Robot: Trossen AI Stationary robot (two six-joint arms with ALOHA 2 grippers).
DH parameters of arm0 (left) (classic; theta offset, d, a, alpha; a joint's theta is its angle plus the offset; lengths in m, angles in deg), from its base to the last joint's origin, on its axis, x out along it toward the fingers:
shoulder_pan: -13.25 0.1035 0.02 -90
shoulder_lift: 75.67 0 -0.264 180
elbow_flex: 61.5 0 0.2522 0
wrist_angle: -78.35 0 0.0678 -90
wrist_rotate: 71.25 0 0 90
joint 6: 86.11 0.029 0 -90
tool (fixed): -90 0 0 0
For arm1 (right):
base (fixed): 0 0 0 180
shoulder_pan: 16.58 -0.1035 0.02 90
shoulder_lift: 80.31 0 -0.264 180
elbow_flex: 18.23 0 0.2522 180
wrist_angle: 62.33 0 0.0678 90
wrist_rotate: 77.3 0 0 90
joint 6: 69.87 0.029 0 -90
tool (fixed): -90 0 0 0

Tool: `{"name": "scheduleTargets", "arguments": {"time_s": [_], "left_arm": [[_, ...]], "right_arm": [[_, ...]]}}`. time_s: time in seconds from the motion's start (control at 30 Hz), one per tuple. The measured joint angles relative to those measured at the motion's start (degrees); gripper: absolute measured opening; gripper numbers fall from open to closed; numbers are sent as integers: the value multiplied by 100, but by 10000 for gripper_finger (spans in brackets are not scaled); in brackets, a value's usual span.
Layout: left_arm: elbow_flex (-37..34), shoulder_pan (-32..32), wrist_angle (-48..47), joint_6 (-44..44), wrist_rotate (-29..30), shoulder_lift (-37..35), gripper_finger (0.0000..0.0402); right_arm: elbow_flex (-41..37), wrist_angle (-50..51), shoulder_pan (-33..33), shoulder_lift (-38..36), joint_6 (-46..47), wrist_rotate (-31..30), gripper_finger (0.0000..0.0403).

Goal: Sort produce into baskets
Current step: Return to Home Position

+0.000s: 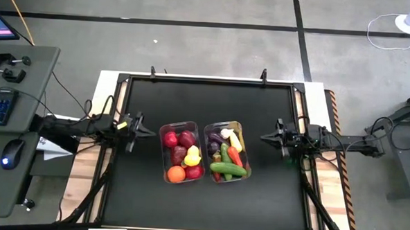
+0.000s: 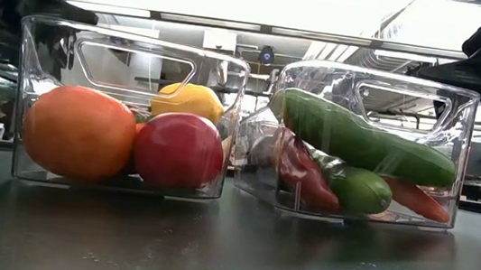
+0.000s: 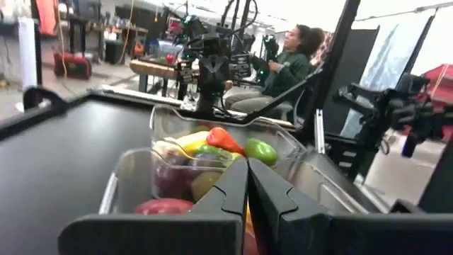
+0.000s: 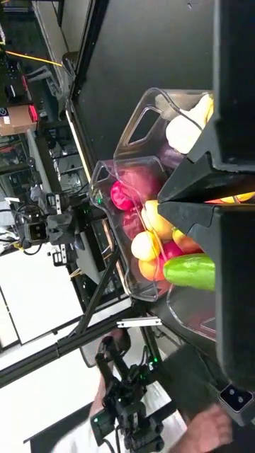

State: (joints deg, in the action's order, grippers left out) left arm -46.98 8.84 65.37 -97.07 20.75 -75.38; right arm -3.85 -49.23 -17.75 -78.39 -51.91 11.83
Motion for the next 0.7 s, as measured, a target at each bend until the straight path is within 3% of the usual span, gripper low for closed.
{"name": "scheduleTargets", "arguments": {"time_s": [0.7], "left_arm": [[-2,0,-4,-239,13,24,0]], "right_arm": [[0,-2,0,0,2,0,0]]}}
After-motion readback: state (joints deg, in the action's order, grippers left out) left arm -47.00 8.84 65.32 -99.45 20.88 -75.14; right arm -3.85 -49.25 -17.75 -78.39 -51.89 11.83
